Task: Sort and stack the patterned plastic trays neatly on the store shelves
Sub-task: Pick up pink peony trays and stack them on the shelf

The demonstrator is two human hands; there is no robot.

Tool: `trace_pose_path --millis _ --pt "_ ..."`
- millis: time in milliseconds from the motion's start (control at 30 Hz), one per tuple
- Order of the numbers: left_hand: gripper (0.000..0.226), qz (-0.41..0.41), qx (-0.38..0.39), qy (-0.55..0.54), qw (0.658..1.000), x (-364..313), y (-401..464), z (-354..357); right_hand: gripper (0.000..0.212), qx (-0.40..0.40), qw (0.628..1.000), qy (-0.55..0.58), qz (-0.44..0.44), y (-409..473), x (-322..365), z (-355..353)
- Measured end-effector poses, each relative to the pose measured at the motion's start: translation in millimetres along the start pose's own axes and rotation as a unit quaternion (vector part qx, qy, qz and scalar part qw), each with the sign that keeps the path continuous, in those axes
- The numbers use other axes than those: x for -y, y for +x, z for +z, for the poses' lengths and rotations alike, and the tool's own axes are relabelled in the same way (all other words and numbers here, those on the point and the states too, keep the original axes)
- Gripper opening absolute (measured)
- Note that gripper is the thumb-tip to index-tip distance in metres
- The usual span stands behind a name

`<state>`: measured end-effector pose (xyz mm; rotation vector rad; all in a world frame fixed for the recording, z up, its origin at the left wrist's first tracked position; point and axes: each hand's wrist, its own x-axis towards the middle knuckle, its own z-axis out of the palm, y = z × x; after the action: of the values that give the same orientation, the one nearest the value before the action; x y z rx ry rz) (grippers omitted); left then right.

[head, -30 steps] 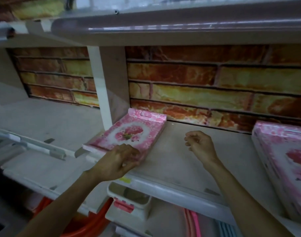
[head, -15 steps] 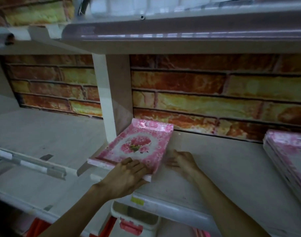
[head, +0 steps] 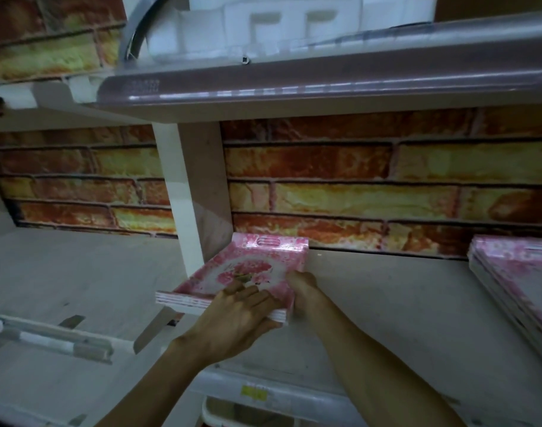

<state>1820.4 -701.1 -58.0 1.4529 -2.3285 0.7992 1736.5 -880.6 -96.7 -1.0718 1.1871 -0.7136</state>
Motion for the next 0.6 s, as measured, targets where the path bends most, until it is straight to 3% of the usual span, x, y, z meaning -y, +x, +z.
trace_pose_path --millis 167,267,367,467,533,600 --pt "0.03 -0.014 0.039 -0.048 0.998 -10.5 6.6 -3.8 0.012 -0.018 0.999 0.023 -0.028 -5.9 -3.8 -16.1" --pt "0.037 -0.062 0.087 -0.2 0.974 -10.5 13.5 -12.9 0.015 -0.022 0.997 0.042 -0.057 -18.2 -1.6 -39.0" --pt "0.033 -0.181 0.015 -0.319 0.93 4.2 18.2 -20.5 0.01 -0.004 0.991 0.074 -0.109 -32.7 5.2 -71.8" --pt "0.012 -0.301 -0.084 -0.271 0.911 30.1 25.0 -15.4 0.013 -0.004 0.985 0.085 -0.152 -48.3 13.0 -109.0" --pt "0.017 -0.351 -0.089 -0.21 0.908 43.2 32.6 -4.3 0.016 -0.027 0.979 0.073 -0.191 -57.2 17.6 -133.6" --pt "0.035 -0.408 -0.067 -0.229 0.881 44.1 43.7 5.0 0.018 -0.052 0.971 0.06 -0.227 -65.7 20.5 -155.8"
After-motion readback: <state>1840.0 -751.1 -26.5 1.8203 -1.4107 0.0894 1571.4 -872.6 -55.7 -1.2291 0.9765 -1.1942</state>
